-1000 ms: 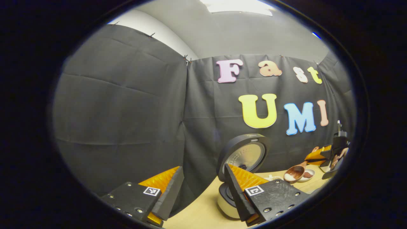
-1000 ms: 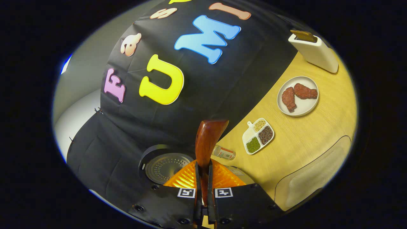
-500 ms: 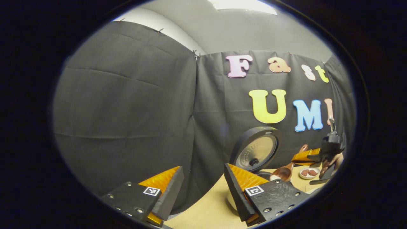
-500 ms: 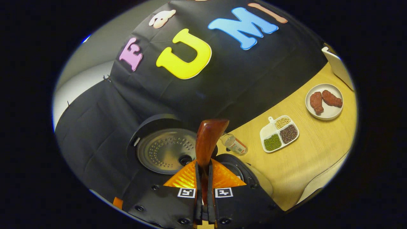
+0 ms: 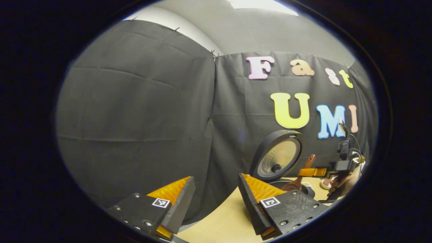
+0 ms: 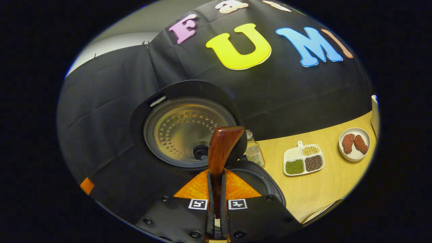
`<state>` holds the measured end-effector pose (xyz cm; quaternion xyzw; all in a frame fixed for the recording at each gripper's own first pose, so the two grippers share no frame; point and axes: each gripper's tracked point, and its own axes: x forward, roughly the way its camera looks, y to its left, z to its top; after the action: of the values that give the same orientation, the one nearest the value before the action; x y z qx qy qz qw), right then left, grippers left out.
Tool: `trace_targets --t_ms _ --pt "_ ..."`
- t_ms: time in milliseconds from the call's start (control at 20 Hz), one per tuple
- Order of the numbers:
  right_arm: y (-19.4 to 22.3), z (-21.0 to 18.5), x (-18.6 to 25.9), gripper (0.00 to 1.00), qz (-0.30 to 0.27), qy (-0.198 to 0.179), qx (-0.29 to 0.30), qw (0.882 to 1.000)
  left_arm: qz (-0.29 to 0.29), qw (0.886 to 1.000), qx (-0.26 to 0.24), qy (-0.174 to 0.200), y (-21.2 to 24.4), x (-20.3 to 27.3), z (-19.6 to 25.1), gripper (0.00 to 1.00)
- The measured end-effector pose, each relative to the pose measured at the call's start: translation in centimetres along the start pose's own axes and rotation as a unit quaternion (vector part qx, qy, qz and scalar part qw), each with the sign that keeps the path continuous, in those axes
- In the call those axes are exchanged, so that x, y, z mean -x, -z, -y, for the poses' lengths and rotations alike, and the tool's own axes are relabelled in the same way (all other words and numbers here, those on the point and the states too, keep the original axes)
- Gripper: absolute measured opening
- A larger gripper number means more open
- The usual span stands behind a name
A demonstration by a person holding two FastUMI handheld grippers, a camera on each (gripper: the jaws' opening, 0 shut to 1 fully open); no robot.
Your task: Close the left gripper, press the button to open the rice cooker; take a wooden spoon from the chopstick holder with the right hand, scoop a spoonful of rice and pour it into the rice cooker, then put the wooden spoon back into the chopstick holder.
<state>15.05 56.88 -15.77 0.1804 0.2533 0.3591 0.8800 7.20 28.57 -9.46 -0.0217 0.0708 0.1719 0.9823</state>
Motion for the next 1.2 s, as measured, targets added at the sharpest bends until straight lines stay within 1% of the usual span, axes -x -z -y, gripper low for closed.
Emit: trace_targets --t_ms 250,350,450,550,600,650,750,800,850,900,950,1100,1150,1200 --pt "0.1 0.7 -0.3 0.08 0.006 0.011 0.078 0.997 -0.005 1.000 0.005 -0.003 0.5 0.0 0.2 0.80" --pt "0.1 0.8 -0.4 0.08 0.010 0.012 0.112 0.994 -0.007 1.000 0.007 -0.003 0.7 0.0 0.4 0.80" --pt "-0.1 0.8 -0.1 0.08 0.017 0.014 0.155 0.988 -0.007 1.000 0.008 0.000 0.7 0.0 0.8 0.82" --pt "-0.2 0.4 0.2 0.08 0.025 0.013 0.206 0.978 -0.006 1.000 0.006 0.002 0.7 -0.1 1.1 0.82" --pt "-0.3 0.0 0.3 0.08 0.031 0.011 0.233 0.972 -0.005 1.000 0.006 0.004 0.6 -0.2 1.2 0.80" --pt "-0.4 -0.3 0.4 0.08 0.037 0.009 0.260 0.965 -0.005 1.000 0.006 0.005 0.6 -0.3 1.4 0.80" --pt "-0.4 -1.1 0.5 0.08 0.049 0.005 0.315 0.948 -0.004 1.000 0.008 0.006 0.5 -0.6 1.5 0.80" --pt "-0.3 -1.5 0.7 0.08 0.055 0.004 0.341 0.939 -0.003 1.000 0.008 0.006 0.5 -0.7 1.6 0.82" --pt "-0.4 -1.9 0.8 0.08 0.061 0.002 0.364 0.930 -0.002 1.000 0.008 0.007 0.4 -0.7 1.6 0.82" --pt "-0.3 -2.1 1.0 0.05 0.067 0.000 0.382 0.922 -0.001 1.000 0.007 0.007 0.3 -0.8 1.5 0.82" --pt "-0.3 -2.4 1.3 0.08 0.072 0.000 0.395 0.916 -0.001 1.000 0.006 0.007 0.3 -0.8 1.6 0.80" --pt "-0.4 -2.8 1.4 0.08 0.083 0.000 0.420 0.904 0.001 1.000 0.005 0.008 0.0 -0.7 1.7 0.80" --pt "-0.5 -2.8 1.5 0.08 0.085 0.000 0.423 0.902 0.001 1.000 0.005 0.008 0.1 -0.6 1.7 0.80" --pt "-0.5 -2.9 1.6 0.08 0.083 -0.004 0.416 0.905 0.002 1.000 0.004 0.008 0.0 -0.6 1.6 0.82"
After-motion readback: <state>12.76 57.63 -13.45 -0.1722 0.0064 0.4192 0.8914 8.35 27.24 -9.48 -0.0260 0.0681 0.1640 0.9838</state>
